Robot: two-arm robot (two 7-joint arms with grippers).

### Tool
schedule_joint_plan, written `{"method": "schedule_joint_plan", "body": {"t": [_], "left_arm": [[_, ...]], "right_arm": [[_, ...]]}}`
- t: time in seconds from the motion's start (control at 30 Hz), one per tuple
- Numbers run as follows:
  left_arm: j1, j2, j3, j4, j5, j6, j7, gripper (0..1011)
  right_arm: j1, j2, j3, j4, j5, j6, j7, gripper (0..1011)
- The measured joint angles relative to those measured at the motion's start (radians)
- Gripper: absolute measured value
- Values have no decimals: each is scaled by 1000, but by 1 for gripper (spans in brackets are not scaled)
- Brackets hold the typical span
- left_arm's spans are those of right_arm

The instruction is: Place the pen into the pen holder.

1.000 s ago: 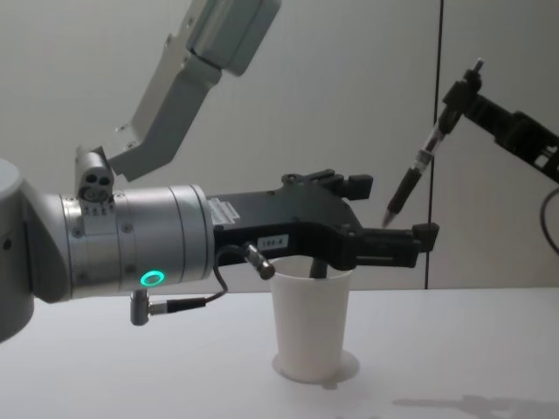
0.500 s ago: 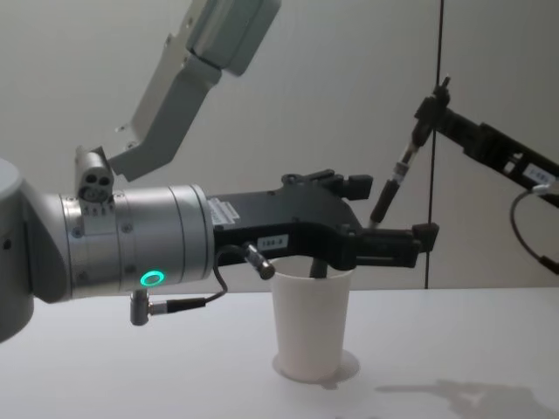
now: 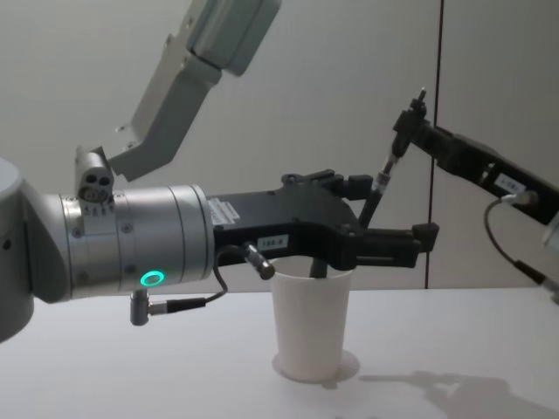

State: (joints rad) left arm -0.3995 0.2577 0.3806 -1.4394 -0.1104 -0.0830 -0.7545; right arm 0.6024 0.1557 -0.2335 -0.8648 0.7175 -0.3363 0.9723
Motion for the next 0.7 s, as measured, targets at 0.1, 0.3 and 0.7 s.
{"method": "schedule_joint_plan", "body": {"t": [0.1, 0.3, 0.7], "left_arm": [[0, 0, 0, 0, 0, 0, 0, 1004], [0, 0, 0, 0, 0, 0, 0, 1004], [0, 0, 0, 0, 0, 0, 0, 1004]], "right_arm": [[10, -7, -7, 21, -4, -17, -6, 132], [29, -22, -21, 60, -9, -49, -16, 132], [61, -48, -48, 126, -30, -91, -43, 132]]}}
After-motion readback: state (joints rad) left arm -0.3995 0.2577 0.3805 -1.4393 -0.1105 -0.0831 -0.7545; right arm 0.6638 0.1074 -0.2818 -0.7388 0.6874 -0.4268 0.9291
